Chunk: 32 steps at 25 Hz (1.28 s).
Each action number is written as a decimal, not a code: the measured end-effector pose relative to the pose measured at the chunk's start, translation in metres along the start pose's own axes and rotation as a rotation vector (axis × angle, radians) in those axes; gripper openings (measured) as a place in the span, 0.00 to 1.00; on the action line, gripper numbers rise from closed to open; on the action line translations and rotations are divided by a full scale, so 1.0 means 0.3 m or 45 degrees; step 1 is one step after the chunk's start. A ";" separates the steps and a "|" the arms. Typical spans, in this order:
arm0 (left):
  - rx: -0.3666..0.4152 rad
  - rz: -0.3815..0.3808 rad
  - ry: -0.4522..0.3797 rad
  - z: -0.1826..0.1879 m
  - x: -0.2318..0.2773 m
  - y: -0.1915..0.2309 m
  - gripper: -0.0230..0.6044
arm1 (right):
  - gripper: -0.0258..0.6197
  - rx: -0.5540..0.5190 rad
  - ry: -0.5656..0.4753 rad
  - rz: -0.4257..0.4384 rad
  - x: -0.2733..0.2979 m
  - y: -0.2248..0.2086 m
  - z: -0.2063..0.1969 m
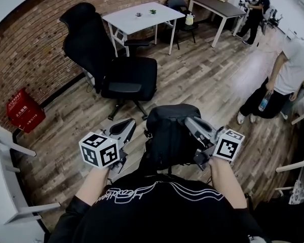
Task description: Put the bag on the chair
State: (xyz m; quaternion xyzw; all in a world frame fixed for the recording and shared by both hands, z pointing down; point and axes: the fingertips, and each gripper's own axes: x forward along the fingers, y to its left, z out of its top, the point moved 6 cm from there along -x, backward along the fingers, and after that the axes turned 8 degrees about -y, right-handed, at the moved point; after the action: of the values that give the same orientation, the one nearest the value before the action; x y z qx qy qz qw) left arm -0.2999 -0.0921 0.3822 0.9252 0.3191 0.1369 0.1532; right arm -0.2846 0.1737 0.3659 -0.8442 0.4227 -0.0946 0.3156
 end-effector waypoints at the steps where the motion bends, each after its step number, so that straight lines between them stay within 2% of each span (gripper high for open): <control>1: -0.008 -0.007 0.012 0.001 0.039 0.022 0.09 | 0.05 0.005 0.003 -0.013 0.017 -0.029 0.010; 6: -0.043 -0.043 0.087 0.044 0.253 0.158 0.09 | 0.05 0.030 0.023 -0.045 0.132 -0.181 0.076; 13: -0.090 -0.049 0.128 0.218 0.603 0.442 0.09 | 0.05 0.076 0.017 -0.051 0.406 -0.447 0.286; 20: -0.114 -0.047 0.124 0.304 0.885 0.659 0.09 | 0.05 0.003 0.050 -0.030 0.660 -0.695 0.447; 26: -0.131 0.036 0.107 0.356 1.010 0.804 0.09 | 0.05 -0.005 0.077 0.012 0.846 -0.861 0.561; 32: -0.167 0.211 0.063 0.367 1.096 0.896 0.09 | 0.05 0.008 0.143 0.188 1.006 -0.992 0.664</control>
State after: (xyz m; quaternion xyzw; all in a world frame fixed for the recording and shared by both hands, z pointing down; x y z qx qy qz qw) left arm 0.1356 -0.1072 0.4322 0.9327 0.2357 0.1923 0.1936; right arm 0.1835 0.1625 0.3602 -0.8032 0.5005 -0.1197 0.3000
